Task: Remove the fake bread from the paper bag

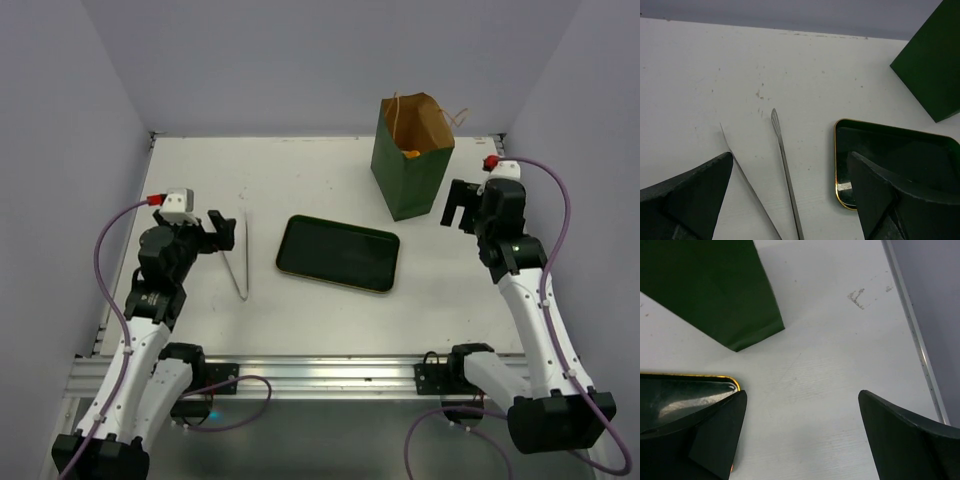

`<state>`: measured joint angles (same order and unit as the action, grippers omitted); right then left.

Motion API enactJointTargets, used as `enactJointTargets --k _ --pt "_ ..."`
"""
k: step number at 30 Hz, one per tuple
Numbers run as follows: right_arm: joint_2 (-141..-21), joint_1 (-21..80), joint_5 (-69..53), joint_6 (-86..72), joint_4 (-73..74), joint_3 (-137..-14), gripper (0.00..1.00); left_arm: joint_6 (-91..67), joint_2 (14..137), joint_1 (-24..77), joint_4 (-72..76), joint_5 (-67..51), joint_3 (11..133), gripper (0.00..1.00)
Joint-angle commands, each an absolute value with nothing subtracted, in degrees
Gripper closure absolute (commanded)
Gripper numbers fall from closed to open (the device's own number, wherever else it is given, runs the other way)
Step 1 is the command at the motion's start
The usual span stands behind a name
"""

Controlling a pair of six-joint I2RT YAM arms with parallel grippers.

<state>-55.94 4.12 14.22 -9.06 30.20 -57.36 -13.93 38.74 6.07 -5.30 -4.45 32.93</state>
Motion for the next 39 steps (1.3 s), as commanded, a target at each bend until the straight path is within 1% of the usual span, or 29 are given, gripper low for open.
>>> enactJointTargets --k 1,2,3,5,6,7,9,14,16,18,20,24,27,30,33,39 --pt "-56.1 4.2 7.3 -4.9 29.4 -61.8 0.01 -14.7 39.6 5.8 -5.2 -6.9 33.8 0.0" --pt "-55.2 4.1 5.0 -3.2 29.1 -62.1 0.01 -16.0 40.0 5.8 -6.8 -7.1 34.0 0.0" --pt "-54.6 4.2 -0.9 -0.9 28.2 -61.9 0.01 -16.7 40.3 5.8 -8.0 -7.0 34.6 0.0" --pt "-51.7 4.3 -8.7 7.8 26.8 -60.0 0.01 -19.7 41.2 5.8 -11.6 -6.5 35.2 0.0" --pt "-51.0 4.3 -18.4 11.3 26.6 -59.4 0.01 -21.0 41.5 5.8 -12.9 -6.1 36.1 0.0" --pt "-50.6 4.4 -23.1 17.5 27.7 -59.4 0.01 -22.3 42.3 5.8 -14.3 -5.7 36.6 0.0" --pt "-52.0 4.4 -28.2 18.5 30.7 -60.6 0.01 -25.4 43.2 5.8 -18.4 -4.9 37.6 0.0" --pt "-55.8 4.3 -26.0 12.1 29.6 -59.3 0.01 -34.2 47.4 5.8 -27.7 -1.4 41.0 0.0" --pt "-57.5 3.3 -27.5 11.3 28.9 -58.7 0.01 -36.4 50.0 5.8 -30.1 -0.5 42.6 0.0" --pt "-58.0 2.3 -31.8 10.5 27.3 -57.2 0.01 -40.0 51.7 5.8 -33.6 2.2 43.4 0.0" --pt "-58.2 1.8 -37.9 11.0 27.2 -56.2 0.01 -41.5 53.2 5.8 -33.3 2.6 42.5 0.0" --pt "-56.2 1.6 -42.5 10.2 26.7 -54.7 0.01 -42.7 56.4 6.2 -31.2 3.0 40.8 0.0" --pt "-55.1 1.3 -42.8 10.1 26.2 -53.6 0.01 -43.1 61.7 9.2 -29.8 4.6 41.5 0.0" --pt "-55.0 1.1 -41.8 10.5 26.1 -53.8 0.01 -42.8 69.0 16.2 -29.6 10.4 44.3 0.0" --pt "-54.8 0.8 -41.8 11.2 26.5 -53.8 0.01 -43.1 77.6 17.7 -29.7 13.4 45.7 0.0" --pt "-54.0 0.3 -43.0 11.3 26.5 -53.5 0.01 -43.8 83.8 18.4 -27.3 17.5 45.7 0.01"
